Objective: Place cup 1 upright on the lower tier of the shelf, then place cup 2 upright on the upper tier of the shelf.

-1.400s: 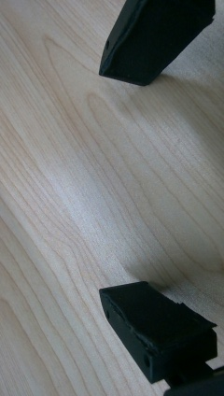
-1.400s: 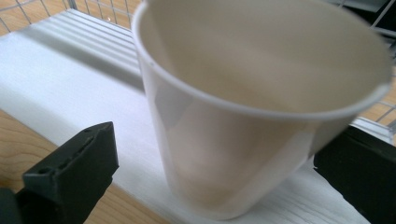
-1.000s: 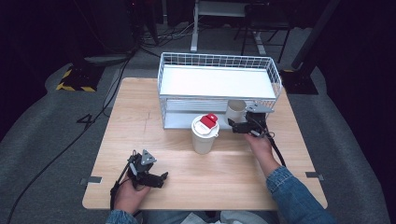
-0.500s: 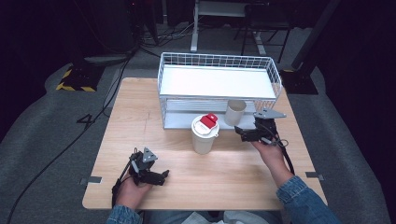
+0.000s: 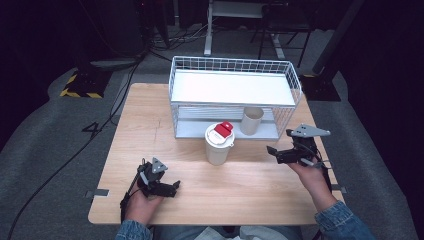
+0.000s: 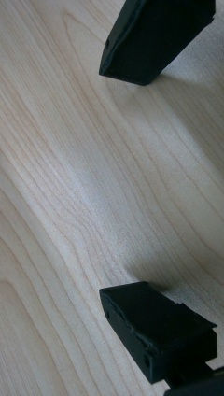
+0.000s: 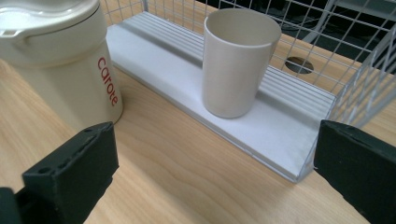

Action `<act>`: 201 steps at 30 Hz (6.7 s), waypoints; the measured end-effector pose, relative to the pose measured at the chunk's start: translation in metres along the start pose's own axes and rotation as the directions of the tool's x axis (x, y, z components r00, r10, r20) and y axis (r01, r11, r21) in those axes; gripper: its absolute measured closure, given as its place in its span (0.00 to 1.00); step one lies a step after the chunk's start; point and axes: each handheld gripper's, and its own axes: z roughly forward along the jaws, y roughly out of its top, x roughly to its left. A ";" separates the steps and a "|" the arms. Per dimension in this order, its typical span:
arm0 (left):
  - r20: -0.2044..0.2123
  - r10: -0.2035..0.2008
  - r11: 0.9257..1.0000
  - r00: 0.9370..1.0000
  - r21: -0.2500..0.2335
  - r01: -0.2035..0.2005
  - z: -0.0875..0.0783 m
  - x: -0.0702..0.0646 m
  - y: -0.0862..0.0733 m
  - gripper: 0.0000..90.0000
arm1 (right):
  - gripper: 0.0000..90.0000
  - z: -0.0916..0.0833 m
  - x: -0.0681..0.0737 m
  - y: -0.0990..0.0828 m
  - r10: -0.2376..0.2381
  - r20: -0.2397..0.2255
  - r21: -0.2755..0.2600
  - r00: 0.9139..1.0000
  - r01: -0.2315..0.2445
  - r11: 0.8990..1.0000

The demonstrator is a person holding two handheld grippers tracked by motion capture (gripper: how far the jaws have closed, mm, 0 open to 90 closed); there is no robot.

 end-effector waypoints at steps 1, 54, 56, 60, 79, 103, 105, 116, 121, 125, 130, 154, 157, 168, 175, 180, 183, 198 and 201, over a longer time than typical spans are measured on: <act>0.000 0.000 1.000 1.000 0.000 0.000 0.000 0.000 0.000 0.00 | 0.00 0.000 0.000 0.000 0.000 0.000 0.000 1.000 0.000 1.000; -0.012 -0.020 1.000 1.000 -0.003 0.019 0.000 -0.002 0.000 0.00 | 0.00 -0.027 -0.011 -0.136 0.095 0.056 0.193 0.994 -0.104 0.976; -0.012 -0.020 1.000 1.000 -0.003 0.020 0.000 -0.003 0.000 0.00 | 0.00 -0.027 -0.010 -0.136 0.087 0.069 0.195 0.994 -0.099 0.976; -0.012 -0.018 1.000 1.000 -0.003 0.018 0.000 -0.002 0.000 0.00 | 0.00 -0.025 -0.011 -0.136 0.089 0.072 0.216 0.993 -0.102 0.971; -0.008 -0.010 1.000 1.000 0.000 0.010 0.002 -0.003 0.003 0.00 | 0.00 -0.025 -0.012 -0.136 0.111 0.095 0.215 0.989 -0.129 0.968; 0.073 0.024 0.983 0.997 -0.184 -0.010 -0.022 -0.016 0.035 0.00 | 0.00 -0.024 -0.014 -0.135 0.094 0.068 0.218 0.993 -0.107 0.970; 0.081 0.020 0.981 0.996 -0.193 -0.004 -0.023 -0.018 0.040 0.00 | 0.00 -0.023 -0.014 -0.135 0.094 0.067 0.218 0.993 -0.106 0.970; 0.122 0.046 0.971 0.991 -0.237 -0.016 -0.025 -0.032 0.066 0.00 | 0.00 -0.020 -0.016 -0.133 0.083 0.054 0.219 0.995 -0.093 0.971; 0.170 0.043 0.956 0.985 -0.292 0.009 -0.021 -0.038 0.073 0.00 | 0.00 -0.020 -0.016 -0.133 0.083 0.054 0.219 0.995 -0.093 0.971; 0.177 0.055 0.945 0.983 -0.327 0.006 -0.015 -0.043 0.080 0.00 | 0.00 -0.020 -0.016 -0.133 0.083 0.054 0.219 0.995 -0.093 0.971; 0.213 0.081 0.927 0.974 -0.375 0.005 -0.009 -0.049 0.086 0.00 | 0.00 -0.020 -0.016 -0.133 0.083 0.054 0.219 0.995 -0.093 0.971; 0.273 0.120 0.899 0.955 -0.438 0.012 0.053 -0.054 0.104 0.00 | 0.00 -0.020 -0.016 -0.133 0.083 0.054 0.219 0.995 -0.093 0.971; 0.278 0.118 0.900 0.953 -0.436 0.016 0.057 -0.055 0.105 0.00 | 0.00 -0.020 -0.016 -0.133 0.083 0.054 0.219 0.995 -0.093 0.971; 0.294 0.072 0.896 0.953 -0.439 0.068 0.072 -0.054 0.108 0.00 | 0.00 -0.020 -0.016 -0.133 0.083 0.054 0.219 0.995 -0.093 0.971; 0.303 0.058 0.896 0.951 -0.436 0.085 0.080 -0.054 0.107 0.00 | 0.00 -0.020 -0.016 -0.133 0.083 0.054 0.219 0.995 -0.093 0.971; 0.314 0.076 0.893 0.946 -0.444 0.076 0.082 -0.054 0.107 0.02 | 0.00 -0.020 -0.016 -0.133 0.083 0.054 0.219 0.995 -0.093 0.971; 0.294 0.096 0.892 0.951 -0.450 0.049 0.081 -0.056 0.106 0.07 | 0.00 -0.020 -0.016 -0.133 0.083 0.054 0.219 0.995 -0.093 0.971; 0.246 0.106 0.886 0.963 -0.464 0.021 0.080 -0.060 0.105 0.10 | 0.00 -0.020 -0.016 -0.133 0.083 0.054 0.219 0.995 -0.093 0.971; 0.238 0.107 0.886 0.965 -0.464 0.016 0.080 -0.060 0.105 0.10 | 0.00 -0.020 -0.016 -0.133 0.083 0.054 0.219 0.995 -0.093 0.971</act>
